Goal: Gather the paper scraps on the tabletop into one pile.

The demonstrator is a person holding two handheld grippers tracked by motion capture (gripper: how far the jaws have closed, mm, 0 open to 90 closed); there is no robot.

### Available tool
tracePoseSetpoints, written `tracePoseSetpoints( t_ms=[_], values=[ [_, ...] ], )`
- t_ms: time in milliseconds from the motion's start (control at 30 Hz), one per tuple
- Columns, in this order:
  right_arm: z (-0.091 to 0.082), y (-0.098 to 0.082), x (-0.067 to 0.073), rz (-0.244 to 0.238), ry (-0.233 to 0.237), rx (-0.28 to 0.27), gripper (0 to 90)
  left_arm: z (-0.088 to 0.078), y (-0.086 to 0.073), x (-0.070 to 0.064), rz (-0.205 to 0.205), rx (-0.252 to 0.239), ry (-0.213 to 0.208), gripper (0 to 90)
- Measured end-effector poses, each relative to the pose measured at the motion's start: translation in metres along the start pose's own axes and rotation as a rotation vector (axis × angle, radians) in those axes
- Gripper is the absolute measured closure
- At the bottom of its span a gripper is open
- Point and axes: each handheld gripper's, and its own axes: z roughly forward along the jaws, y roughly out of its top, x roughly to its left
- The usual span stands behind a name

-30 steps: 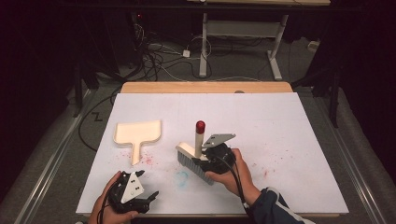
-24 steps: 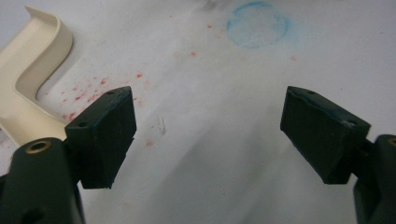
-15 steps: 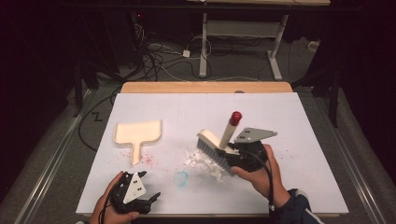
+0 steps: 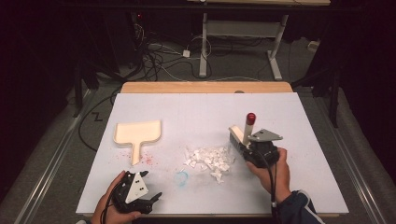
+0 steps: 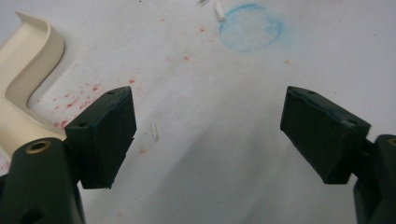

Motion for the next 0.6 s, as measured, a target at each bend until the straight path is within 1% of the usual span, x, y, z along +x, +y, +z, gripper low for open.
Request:
tracePoseSetpoints(
  t_ms=[67,133,167,200,233,300,400,433,467,500,567,600],
  values=[
    [0.004,0.004,0.012,-0.022,-0.018,0.004,68.2,0.0,0.0,0.0,0.001,-0.002,-0.001,17.4],
    [0.007,0.006,0.021,-0.016,-0.013,-0.002,68.1,0.0,-0.001,0.0,0.0,-0.002,-0.003,17.4],
    [0.009,0.006,0.027,-0.018,-0.019,-0.002,68.1,-0.001,-0.001,0.0,0.0,-0.003,-0.002,17.4],
    [0.011,0.007,0.033,-0.032,-0.028,-0.001,68.0,-0.001,-0.001,0.0,0.002,-0.004,-0.003,17.4],
    [0.012,0.008,0.039,-0.03,-0.031,-0.004,68.0,-0.002,-0.001,0.0,0.0,-0.007,-0.004,17.4],
    [0.015,0.011,0.049,-0.028,-0.013,0.0,67.7,-0.002,-0.001,0.0,-0.004,-0.012,-0.005,17.4],
    [0.017,0.017,0.064,-0.029,0.007,-0.014,67.9,-0.002,-0.001,0.0,-0.005,-0.017,-0.009,17.4],
    [0.019,0.02,0.07,-0.019,0.021,-0.014,67.8,-0.002,-0.001,0.0,-0.006,-0.018,-0.01,17.4],
    [0.02,0.023,0.073,-0.017,0.035,-0.026,68.0,-0.002,-0.001,0.0,-0.004,-0.016,-0.01,17.4],
    [0.021,0.026,0.076,-0.005,0.052,-0.036,68.1,-0.002,0.0,0.001,-0.005,-0.016,-0.01,17.4],
    [0.025,0.031,0.083,-0.007,0.079,-0.036,68.1,-0.002,0.0,0.001,-0.005,-0.017,-0.009,17.4],
    [0.026,0.033,0.087,-0.009,0.078,-0.032,68.1,-0.002,0.0,0.001,-0.005,-0.018,-0.011,17.4]
  ],
)
